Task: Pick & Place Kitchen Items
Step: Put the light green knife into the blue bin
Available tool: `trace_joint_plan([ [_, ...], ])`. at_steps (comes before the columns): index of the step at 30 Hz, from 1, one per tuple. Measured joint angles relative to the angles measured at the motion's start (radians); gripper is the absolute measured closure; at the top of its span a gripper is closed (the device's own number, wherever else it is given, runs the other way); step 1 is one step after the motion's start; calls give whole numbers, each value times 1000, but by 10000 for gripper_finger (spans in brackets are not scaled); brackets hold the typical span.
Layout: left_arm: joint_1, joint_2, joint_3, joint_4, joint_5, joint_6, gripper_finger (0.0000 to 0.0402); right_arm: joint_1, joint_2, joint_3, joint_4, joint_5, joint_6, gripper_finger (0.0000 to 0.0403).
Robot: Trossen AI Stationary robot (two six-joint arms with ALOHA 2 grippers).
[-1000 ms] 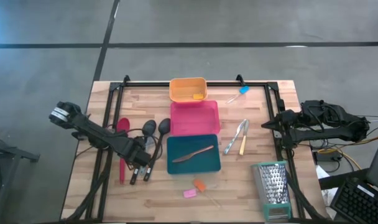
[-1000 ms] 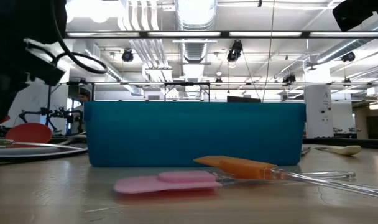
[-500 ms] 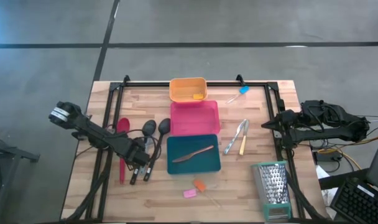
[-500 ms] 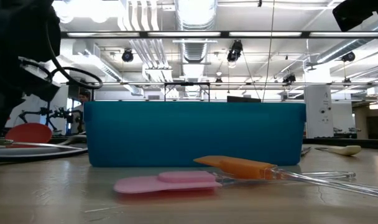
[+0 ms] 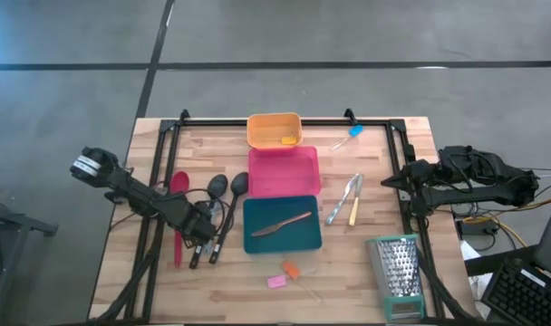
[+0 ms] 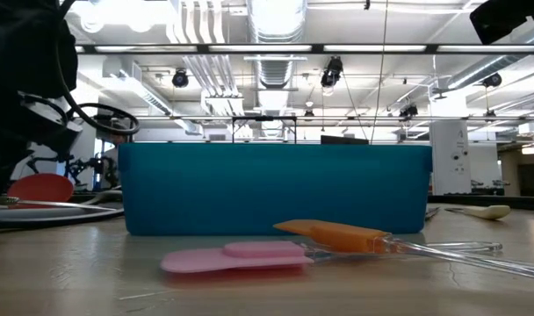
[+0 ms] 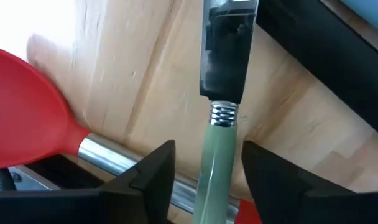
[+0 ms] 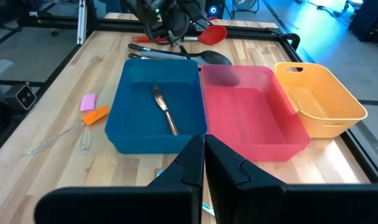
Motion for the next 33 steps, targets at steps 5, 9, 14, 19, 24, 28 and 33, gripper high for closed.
trace_joint_plan([
  [5, 1, 2, 5, -7, -26, 2, 295, 0, 0, 0, 0, 0, 0, 394],
  [9, 1, 2, 5, -18, -21, 8, 345, 0, 0, 0, 0, 0, 2, 394],
  [14, 1, 2, 8, -55, -17, 7, 344, 0, 0, 0, 0, 0, 2, 394],
  [19, 0, 2, 78, -177, -15, 2, 344, 0, 0, 0, 0, 0, 1, 394],
  [24, -1, 0, 233, -316, -39, 2, 344, 0, 0, 0, 0, 0, 0, 394],
  [28, -5, 0, 391, -362, -155, 5, 344, 0, 0, 0, 0, 0, 1, 394],
  [33, -16, -1, 524, -215, -389, 3, 344, 0, 0, 0, 0, 0, 1, 394],
])
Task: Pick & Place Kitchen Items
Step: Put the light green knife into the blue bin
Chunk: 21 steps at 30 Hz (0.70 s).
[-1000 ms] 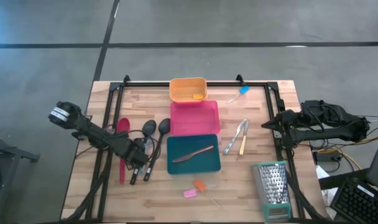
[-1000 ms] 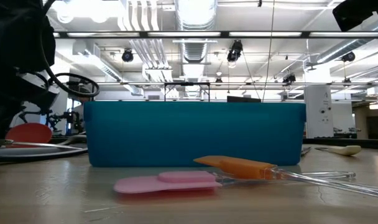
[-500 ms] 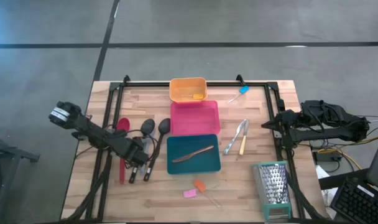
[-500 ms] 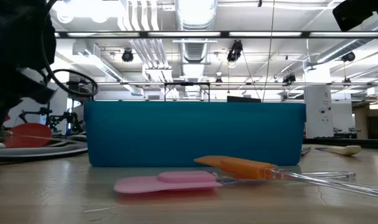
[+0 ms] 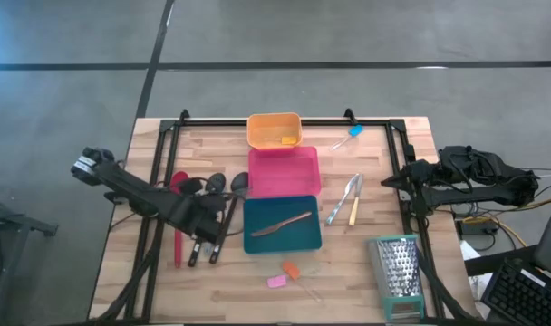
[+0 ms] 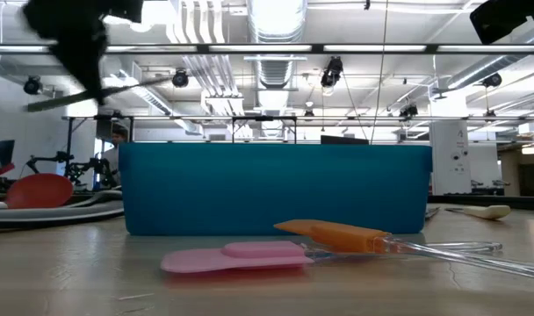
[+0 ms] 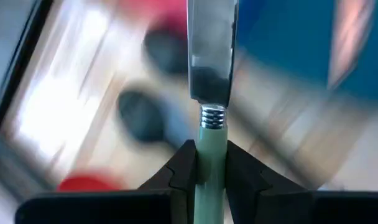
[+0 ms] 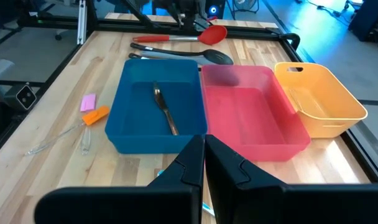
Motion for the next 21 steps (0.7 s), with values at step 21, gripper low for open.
trace_joint_plan([
  [21, 84, 237, 170, 520, 78, 390, 344, 0, 0, 0, 0, 0, -1, 394],
])
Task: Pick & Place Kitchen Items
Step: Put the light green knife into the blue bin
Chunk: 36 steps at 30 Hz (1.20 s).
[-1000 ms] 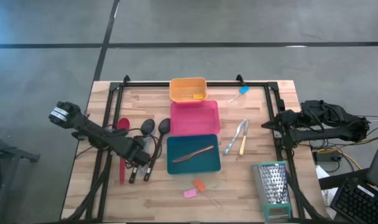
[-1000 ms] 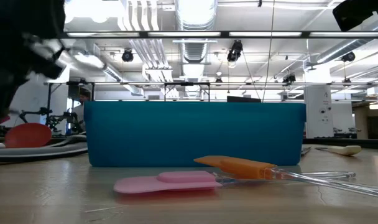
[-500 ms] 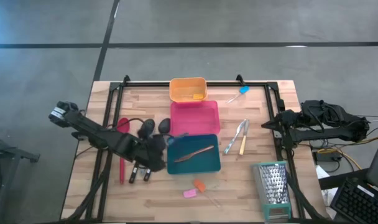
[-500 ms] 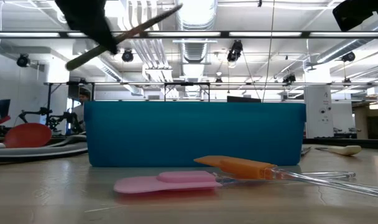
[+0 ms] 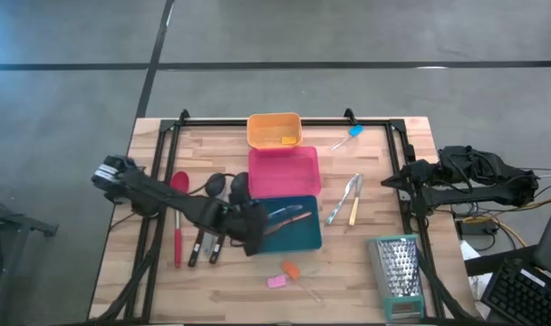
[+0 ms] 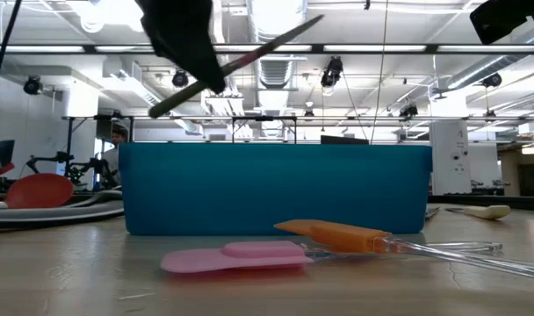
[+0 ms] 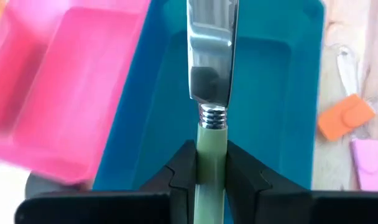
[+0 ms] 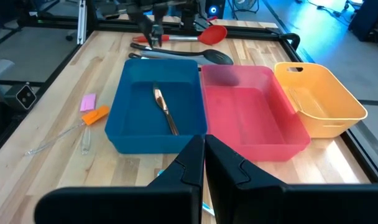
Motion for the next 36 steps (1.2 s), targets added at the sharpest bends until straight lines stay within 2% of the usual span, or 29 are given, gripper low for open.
trace_joint_plan([
  [5, 14, 76, 103, -17, 15, 52, 344, 0, 0, 0, 0, 0, 0, 394],
  [10, 40, 127, 168, -69, 59, 37, 344, 0, 0, 0, 0, 0, 0, 394],
  [19, 103, 202, 166, -97, 216, -20, 344, 0, 0, 0, 0, 0, 2, 394],
  [36, 197, 266, 140, -105, 325, -8, 344, 0, 0, 0, 0, 0, 0, 394],
])
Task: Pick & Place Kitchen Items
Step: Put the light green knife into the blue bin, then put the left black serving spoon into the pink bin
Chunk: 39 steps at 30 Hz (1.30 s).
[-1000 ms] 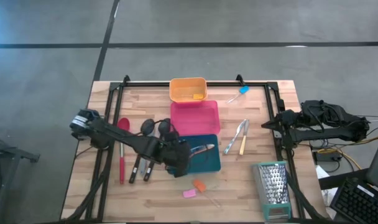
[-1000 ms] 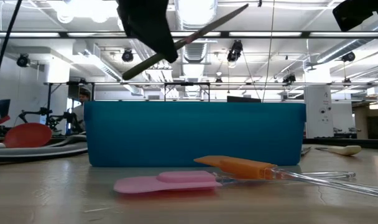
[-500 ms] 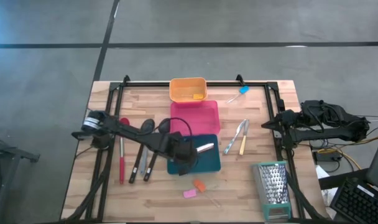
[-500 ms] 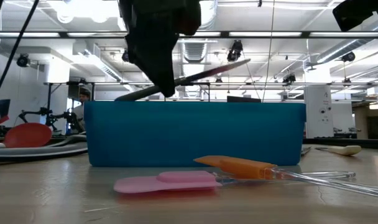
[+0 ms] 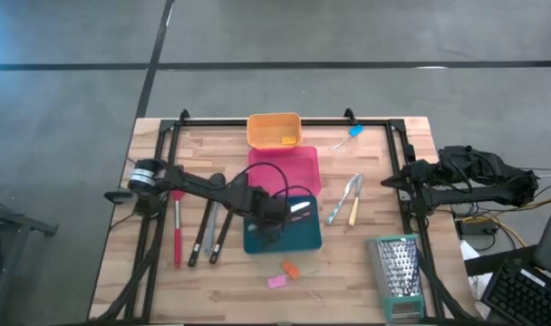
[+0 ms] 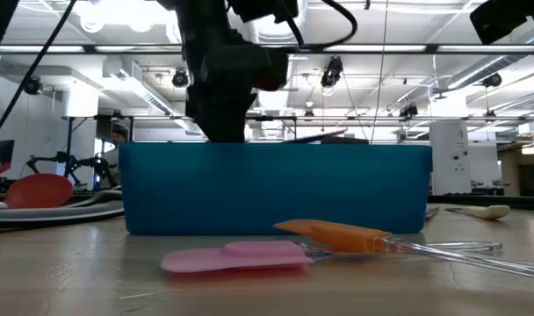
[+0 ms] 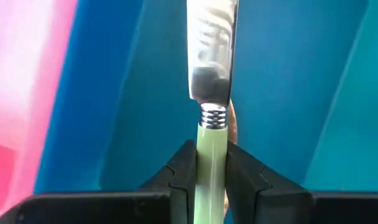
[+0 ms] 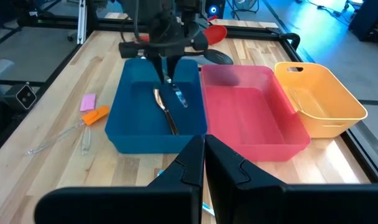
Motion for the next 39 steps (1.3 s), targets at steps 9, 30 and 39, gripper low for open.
trace_joint_plan([
  [9, 23, 72, -1, 5, 41, 28, 344, 0, 0, 0, 0, 0, 1, 394],
  [30, 64, 125, 15, 7, 95, 117, 277, 0, 0, 0, 0, 0, 1, 394],
  [39, 64, 121, 143, -150, 117, 153, 244, 0, 0, 0, 0, 0, 0, 394],
])
